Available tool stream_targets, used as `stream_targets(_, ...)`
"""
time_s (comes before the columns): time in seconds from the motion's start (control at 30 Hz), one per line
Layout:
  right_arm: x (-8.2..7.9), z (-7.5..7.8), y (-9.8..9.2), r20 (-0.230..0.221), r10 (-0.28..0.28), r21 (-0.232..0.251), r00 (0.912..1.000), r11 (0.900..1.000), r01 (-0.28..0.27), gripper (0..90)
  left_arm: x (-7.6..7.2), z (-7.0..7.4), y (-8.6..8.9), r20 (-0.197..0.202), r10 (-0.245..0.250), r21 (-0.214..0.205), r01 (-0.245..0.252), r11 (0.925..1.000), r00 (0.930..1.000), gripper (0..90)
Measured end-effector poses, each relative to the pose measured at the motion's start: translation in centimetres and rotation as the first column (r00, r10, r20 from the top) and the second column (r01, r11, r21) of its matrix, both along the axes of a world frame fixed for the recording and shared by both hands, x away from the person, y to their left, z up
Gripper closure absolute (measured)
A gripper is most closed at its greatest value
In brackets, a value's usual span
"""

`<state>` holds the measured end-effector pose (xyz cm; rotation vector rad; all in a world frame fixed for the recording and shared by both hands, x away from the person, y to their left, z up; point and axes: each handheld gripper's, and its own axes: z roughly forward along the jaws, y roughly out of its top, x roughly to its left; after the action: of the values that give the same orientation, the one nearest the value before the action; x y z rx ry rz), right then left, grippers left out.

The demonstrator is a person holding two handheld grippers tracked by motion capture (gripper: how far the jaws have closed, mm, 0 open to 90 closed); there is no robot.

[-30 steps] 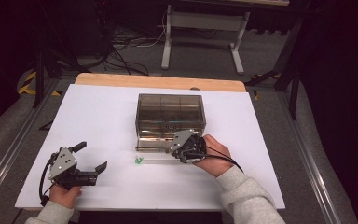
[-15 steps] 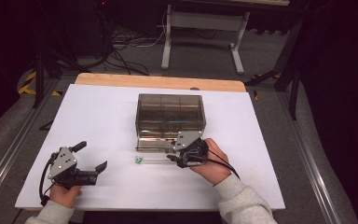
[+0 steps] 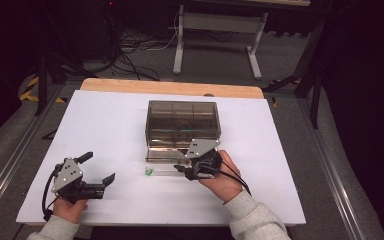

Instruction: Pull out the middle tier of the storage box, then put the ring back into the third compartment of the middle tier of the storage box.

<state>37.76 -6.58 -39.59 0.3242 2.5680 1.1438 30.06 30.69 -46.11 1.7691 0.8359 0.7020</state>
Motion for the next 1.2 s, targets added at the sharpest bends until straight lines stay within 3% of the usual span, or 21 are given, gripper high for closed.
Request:
stream_targets(0.97, -0.7, -1.2, 3.0, -0.029, -0.005, 0.026, 0.9996, 0.9996, 0.006, 45.7, 0.1, 0.0, 0.0, -0.002, -0.001, -0.001, 0.001, 1.0000, 1.0000, 0.3)
stream_targets(1.2, -0.9, -2.2, 4.3, -0.033, -0.007, 0.010, 0.9994, 0.9999, 0.008, 46.0, 0.1, 0.0, 0.0, -0.002, -0.003, -0.001, 0.003, 1.0000, 1.0000, 0.3)
